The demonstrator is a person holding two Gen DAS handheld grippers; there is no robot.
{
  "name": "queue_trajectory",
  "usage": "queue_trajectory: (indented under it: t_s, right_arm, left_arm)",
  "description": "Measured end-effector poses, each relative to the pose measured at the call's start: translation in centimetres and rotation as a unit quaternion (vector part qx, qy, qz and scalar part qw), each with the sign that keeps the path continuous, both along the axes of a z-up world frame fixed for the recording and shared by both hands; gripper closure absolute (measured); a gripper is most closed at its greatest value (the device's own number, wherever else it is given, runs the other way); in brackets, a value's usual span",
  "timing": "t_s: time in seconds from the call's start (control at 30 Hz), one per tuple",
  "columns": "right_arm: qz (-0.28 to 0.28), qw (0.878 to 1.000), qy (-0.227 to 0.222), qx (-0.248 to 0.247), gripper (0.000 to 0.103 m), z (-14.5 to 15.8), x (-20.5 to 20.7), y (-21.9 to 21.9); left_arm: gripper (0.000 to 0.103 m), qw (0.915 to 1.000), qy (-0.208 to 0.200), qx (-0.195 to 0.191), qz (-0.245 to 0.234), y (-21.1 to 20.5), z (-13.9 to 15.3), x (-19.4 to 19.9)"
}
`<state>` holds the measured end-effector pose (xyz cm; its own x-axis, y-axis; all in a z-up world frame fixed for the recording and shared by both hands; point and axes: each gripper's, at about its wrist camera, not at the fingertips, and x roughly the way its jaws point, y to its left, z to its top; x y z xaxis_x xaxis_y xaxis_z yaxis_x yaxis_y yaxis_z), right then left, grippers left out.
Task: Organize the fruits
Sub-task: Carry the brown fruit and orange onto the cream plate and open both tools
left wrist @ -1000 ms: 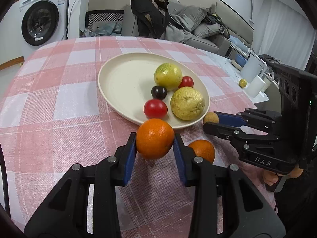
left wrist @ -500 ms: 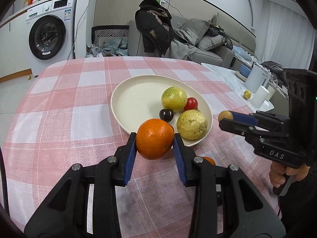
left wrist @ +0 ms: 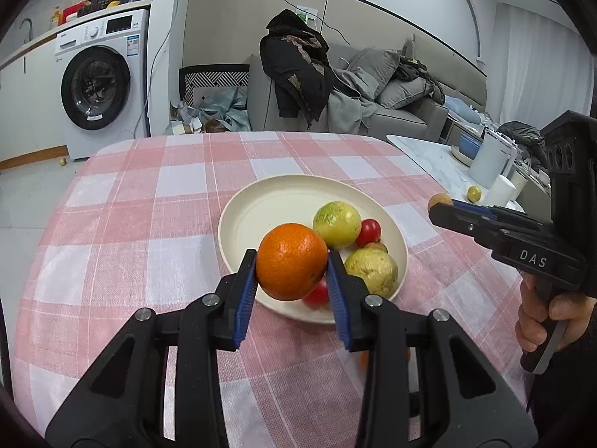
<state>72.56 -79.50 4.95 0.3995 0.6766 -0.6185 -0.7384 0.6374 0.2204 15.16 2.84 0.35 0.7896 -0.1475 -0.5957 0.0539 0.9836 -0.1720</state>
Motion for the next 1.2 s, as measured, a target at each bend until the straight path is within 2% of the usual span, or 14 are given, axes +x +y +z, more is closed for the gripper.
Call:
queue_trajectory:
  t_s: [0.2,0.37,0.8,1.2]
  right_arm:
    - [-0.013,1.0,0.013,0.005,0.076,0.0,1.1,0.4]
    - [-0.015,1.0,0.027,0.004,0.076,-1.5,1.7,0.7]
    - [-0.012,0.999,0.043,-0.011,0.076,-3.7,1.8,1.4]
    - [-0.014,0.999,0.038,-0.026,0.075,-4.2,1.7,1.9]
  left_arm:
    - [0.07,0.9999,-0.007,0.01,0.004,-0.4,0.3,1.3]
    - [0.07,0.9989,-0.009,0.042,0.021,-0.8,-0.5,2.4]
    - [0.07,0.9986,0.015,0.048,0.015,-0.4,-3.4,4.0]
    - [0.07,0.998,0.027,0.056,0.012,-0.6,-4.3,4.6]
